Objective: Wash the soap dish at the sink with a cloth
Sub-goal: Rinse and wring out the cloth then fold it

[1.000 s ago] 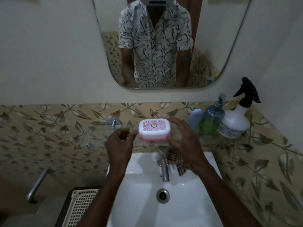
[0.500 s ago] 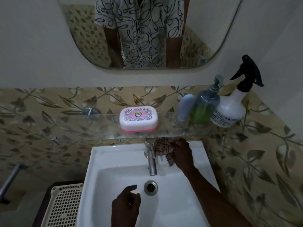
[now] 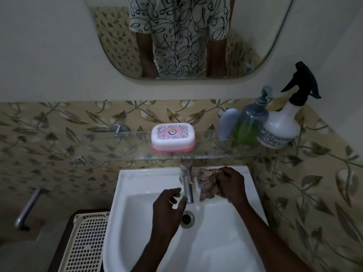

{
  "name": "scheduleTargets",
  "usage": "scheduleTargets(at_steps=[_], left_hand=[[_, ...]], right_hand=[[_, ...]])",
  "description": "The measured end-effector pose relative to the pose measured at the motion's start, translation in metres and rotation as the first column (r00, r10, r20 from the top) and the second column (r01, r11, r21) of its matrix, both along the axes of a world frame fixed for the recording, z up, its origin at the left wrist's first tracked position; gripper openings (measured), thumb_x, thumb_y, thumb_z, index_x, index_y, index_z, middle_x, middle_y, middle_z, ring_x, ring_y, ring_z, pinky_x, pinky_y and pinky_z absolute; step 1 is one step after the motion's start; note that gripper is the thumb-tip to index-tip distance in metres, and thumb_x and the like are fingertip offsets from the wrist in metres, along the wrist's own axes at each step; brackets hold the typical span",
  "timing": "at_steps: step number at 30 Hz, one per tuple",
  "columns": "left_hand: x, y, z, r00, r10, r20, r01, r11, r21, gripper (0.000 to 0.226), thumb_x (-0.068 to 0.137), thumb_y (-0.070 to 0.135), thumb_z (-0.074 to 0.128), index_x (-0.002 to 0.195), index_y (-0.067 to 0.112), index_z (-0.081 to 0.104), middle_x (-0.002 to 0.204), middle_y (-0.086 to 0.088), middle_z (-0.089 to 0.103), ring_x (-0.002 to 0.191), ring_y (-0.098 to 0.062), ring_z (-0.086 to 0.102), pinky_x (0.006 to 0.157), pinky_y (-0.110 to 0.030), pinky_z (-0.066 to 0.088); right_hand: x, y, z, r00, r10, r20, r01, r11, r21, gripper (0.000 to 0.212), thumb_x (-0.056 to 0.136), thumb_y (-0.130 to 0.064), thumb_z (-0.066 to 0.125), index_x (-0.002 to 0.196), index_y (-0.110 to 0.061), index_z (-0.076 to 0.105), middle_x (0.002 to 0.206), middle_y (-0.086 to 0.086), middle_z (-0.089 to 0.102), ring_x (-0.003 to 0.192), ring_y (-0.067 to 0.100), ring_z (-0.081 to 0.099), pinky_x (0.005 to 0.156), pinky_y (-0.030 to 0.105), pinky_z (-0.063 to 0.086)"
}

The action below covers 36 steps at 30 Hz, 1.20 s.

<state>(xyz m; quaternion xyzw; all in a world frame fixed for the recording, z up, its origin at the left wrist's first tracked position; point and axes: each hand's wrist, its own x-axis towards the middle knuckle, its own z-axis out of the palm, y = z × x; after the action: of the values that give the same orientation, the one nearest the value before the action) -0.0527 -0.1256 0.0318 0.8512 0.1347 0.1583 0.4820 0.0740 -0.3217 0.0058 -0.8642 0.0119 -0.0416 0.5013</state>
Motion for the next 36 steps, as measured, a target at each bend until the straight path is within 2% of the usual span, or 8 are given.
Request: scheduleTargets(at_steps=[7, 10, 13, 18, 24, 28, 30, 36], left_hand=[[0.017, -0.003, 0.054, 0.913, -0.406, -0.049, 0.398, 0.91, -0.116, 0.076, 0.071, 0.028, 0.088, 0.14, 0.022, 0.056, 0.14, 0.012, 0.057, 0.128, 0.0, 0.052, 0.112, -0.02, 0.038], [0.015, 0.01, 0.065, 0.874, -0.48, -0.076, 0.432, 0.839, -0.332, 0.052, 0.076, 0.027, 0.083, 0.126, 0.021, 0.069, 0.121, 0.003, 0.073, 0.111, -0.009, 0.069, 0.101, -0.037, 0.054], [0.004, 0.028, 0.067, 0.84, -0.533, -0.101, 0.454, 0.794, -0.405, 0.064, 0.074, 0.033, 0.08, 0.134, 0.02, 0.062, 0.124, 0.0, 0.071, 0.11, -0.016, 0.07, 0.094, -0.035, 0.057], [-0.002, 0.043, 0.069, 0.92, -0.387, -0.066, 0.315, 0.827, -0.466, 0.022, 0.091, 0.022, 0.063, 0.102, 0.007, 0.076, 0.096, -0.021, 0.076, 0.084, -0.022, 0.073, 0.077, -0.04, 0.057], [0.003, 0.033, 0.075, 0.988, -0.092, -0.122, 0.035, 0.915, -0.401, 0.029, 0.1, 0.015, 0.041, 0.08, 0.007, 0.061, 0.081, -0.011, 0.068, 0.079, -0.024, 0.063, 0.074, -0.036, 0.05], [0.0, 0.037, 0.086, 0.984, -0.163, -0.076, 0.104, 0.859, -0.502, 0.033, 0.099, 0.013, 0.038, 0.077, 0.009, 0.062, 0.065, 0.001, 0.069, 0.061, -0.01, 0.066, 0.054, -0.019, 0.05], [-0.001, 0.036, 0.092, 0.962, -0.263, -0.079, 0.191, 0.849, -0.493, 0.033, 0.099, 0.015, 0.038, 0.075, 0.007, 0.059, 0.062, -0.008, 0.061, 0.053, -0.021, 0.058, 0.046, -0.024, 0.043], [-0.004, 0.056, 0.097, 0.935, -0.346, -0.07, 0.197, 0.677, -0.709, 0.039, 0.097, 0.037, 0.046, 0.093, 0.016, 0.079, 0.091, -0.009, 0.079, 0.084, -0.021, 0.074, 0.069, -0.029, 0.059]], right_hand=[[-0.064, 0.011, 0.056, 0.96, 0.28, -0.003, -0.271, 0.931, 0.243, 0.017, 0.088, -0.018, 0.049, 0.078, -0.017, 0.063, 0.075, 0.005, 0.067, 0.072, 0.016, 0.063, 0.067, 0.038, 0.051], [-0.076, 0.023, 0.064, 0.945, 0.322, -0.049, -0.29, 0.902, 0.321, 0.015, 0.092, -0.019, 0.057, 0.089, -0.02, 0.071, 0.087, 0.001, 0.075, 0.084, 0.019, 0.071, 0.075, 0.037, 0.057], [-0.079, 0.034, 0.072, 0.934, 0.343, -0.102, -0.269, 0.862, 0.43, 0.014, 0.092, -0.012, 0.062, 0.096, -0.018, 0.074, 0.095, 0.003, 0.078, 0.092, 0.02, 0.073, 0.08, 0.036, 0.06], [-0.075, 0.048, 0.085, 0.89, 0.394, -0.228, -0.177, 0.762, 0.623, 0.018, 0.091, -0.005, 0.059, 0.1, -0.012, 0.074, 0.096, 0.009, 0.078, 0.09, 0.024, 0.073, 0.073, 0.033, 0.06], [-0.078, 0.055, 0.097, 0.815, 0.511, -0.273, -0.181, 0.673, 0.717, 0.029, 0.087, -0.032, 0.06, 0.101, -0.013, 0.076, 0.103, 0.011, 0.076, 0.092, 0.023, 0.072, 0.075, 0.032, 0.057], [-0.078, 0.053, 0.102, 0.79, 0.546, -0.28, -0.278, 0.725, 0.631, 0.035, 0.094, -0.039, 0.051, 0.109, -0.017, 0.073, 0.104, 0.009, 0.076, 0.091, 0.022, 0.071, 0.075, 0.034, 0.056], [-0.08, 0.057, 0.109, 0.792, 0.578, -0.197, -0.426, 0.753, 0.501, 0.022, 0.093, -0.027, 0.061, 0.103, -0.012, 0.074, 0.1, 0.013, 0.076, 0.087, 0.019, 0.071, 0.079, 0.035, 0.056], [-0.073, 0.059, 0.148, 0.829, 0.559, -0.004, -0.557, 0.827, -0.068, 0.013, 0.09, -0.017, 0.063, 0.089, -0.008, 0.073, 0.088, 0.011, 0.075, 0.085, 0.022, 0.07, 0.071, 0.03, 0.049]])
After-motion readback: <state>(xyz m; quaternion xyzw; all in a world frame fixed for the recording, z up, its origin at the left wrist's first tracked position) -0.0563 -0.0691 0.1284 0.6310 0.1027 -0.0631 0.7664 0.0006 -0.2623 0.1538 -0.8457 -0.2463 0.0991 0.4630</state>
